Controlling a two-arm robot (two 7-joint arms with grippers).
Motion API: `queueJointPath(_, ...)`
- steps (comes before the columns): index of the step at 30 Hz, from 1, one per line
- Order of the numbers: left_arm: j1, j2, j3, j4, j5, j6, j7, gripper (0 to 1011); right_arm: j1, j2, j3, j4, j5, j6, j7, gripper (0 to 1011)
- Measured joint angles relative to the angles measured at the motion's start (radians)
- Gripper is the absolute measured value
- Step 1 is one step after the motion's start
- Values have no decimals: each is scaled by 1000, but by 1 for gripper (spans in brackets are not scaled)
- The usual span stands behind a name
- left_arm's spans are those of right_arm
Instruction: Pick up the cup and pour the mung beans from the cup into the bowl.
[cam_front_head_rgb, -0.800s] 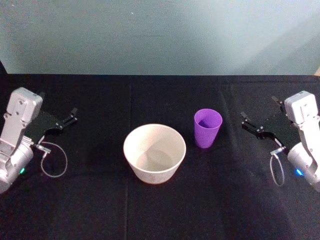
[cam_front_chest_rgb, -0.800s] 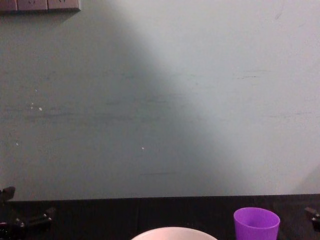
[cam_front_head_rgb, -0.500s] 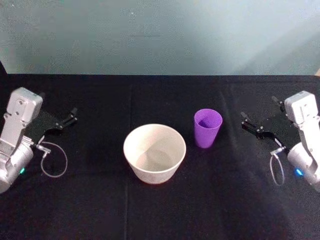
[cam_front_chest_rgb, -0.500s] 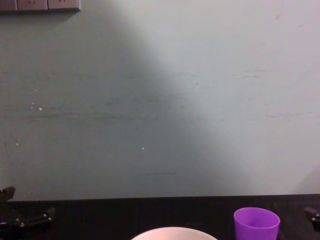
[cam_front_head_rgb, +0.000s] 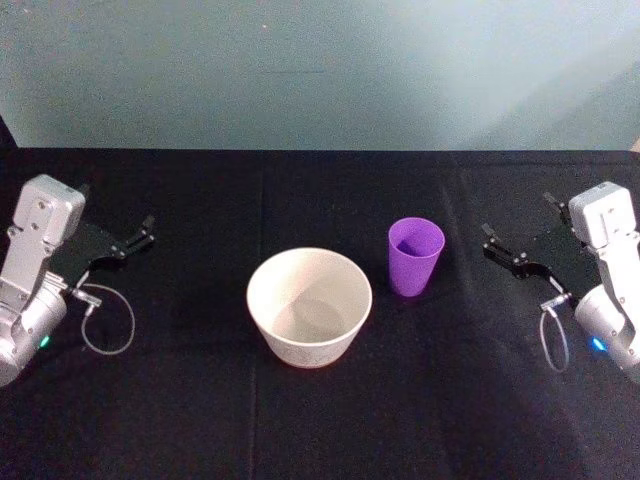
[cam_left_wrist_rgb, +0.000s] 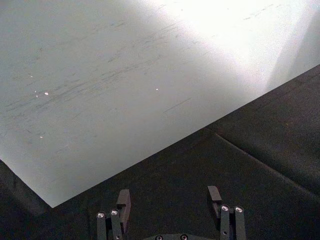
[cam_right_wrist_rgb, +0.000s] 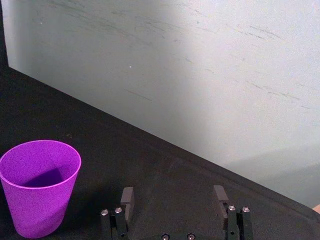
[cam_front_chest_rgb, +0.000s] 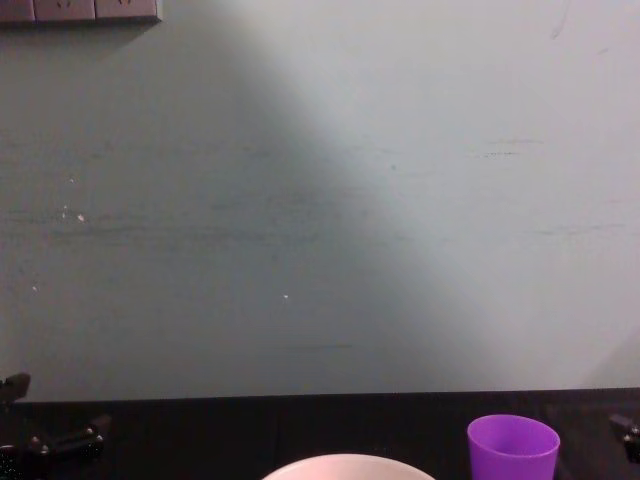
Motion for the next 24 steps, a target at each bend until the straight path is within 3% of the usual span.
queueJointPath(24,0,0,0,0,0,0,0,1000,0,0,0,0,0,0,0,1003)
